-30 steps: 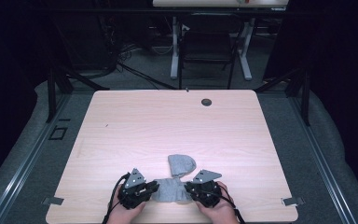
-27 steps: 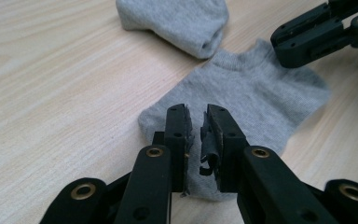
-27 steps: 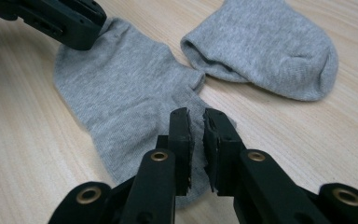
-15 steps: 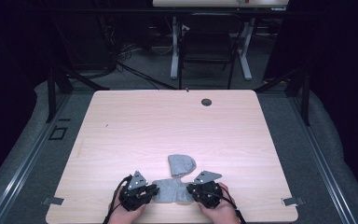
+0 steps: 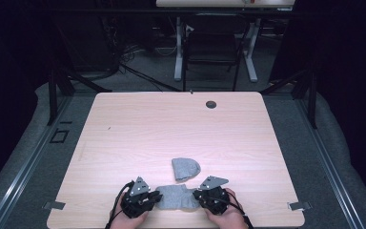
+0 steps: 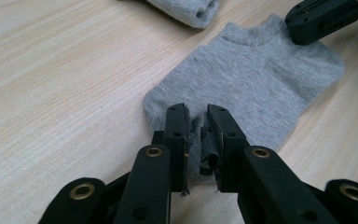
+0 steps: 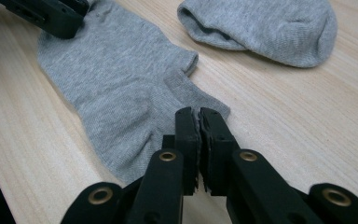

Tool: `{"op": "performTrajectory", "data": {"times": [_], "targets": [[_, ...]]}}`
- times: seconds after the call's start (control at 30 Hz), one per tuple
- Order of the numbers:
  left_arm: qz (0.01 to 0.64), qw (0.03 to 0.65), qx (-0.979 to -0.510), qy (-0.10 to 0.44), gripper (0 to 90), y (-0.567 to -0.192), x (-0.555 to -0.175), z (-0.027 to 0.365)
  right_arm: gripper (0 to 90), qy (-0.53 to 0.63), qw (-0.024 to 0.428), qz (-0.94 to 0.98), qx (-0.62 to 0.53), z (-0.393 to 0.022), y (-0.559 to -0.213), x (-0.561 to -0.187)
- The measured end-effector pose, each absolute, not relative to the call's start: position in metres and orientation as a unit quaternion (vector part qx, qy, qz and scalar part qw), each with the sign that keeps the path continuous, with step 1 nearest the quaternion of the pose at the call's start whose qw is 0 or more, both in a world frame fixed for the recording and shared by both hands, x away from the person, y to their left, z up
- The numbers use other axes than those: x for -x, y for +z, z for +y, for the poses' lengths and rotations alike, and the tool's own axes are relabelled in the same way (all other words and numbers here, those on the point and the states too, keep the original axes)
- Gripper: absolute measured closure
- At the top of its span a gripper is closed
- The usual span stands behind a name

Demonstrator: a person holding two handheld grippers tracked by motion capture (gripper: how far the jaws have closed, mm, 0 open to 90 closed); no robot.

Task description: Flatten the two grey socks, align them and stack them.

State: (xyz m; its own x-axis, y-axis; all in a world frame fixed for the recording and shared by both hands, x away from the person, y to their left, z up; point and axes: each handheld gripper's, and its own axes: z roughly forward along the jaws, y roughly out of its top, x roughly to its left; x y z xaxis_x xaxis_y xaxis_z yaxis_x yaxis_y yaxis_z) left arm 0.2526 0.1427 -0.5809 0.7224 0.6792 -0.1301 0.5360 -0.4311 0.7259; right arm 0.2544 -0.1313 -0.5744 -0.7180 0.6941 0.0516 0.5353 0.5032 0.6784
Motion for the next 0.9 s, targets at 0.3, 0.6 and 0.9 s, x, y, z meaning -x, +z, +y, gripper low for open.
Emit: {"op": "performTrajectory", "data": {"times": [0.3,0.6,0.9], "targets": [[0.355,0.405,-0.838,0.085,72.4,-0.576,-0.251,0.139,80.3,0.378,0.102,0.843,-0.37,-0.134,-0.568,-0.257],[0.361,0.416,-0.829,0.101,67.2,-0.57,-0.256,0.147,77.7,0.393,0.127,0.818,-0.4,-0.148,-0.557,-0.275],[0.372,0.42,-0.821,0.107,64.5,-0.568,-0.259,0.152,77.5,0.386,0.14,0.801,-0.437,-0.161,-0.555,-0.309]]}}
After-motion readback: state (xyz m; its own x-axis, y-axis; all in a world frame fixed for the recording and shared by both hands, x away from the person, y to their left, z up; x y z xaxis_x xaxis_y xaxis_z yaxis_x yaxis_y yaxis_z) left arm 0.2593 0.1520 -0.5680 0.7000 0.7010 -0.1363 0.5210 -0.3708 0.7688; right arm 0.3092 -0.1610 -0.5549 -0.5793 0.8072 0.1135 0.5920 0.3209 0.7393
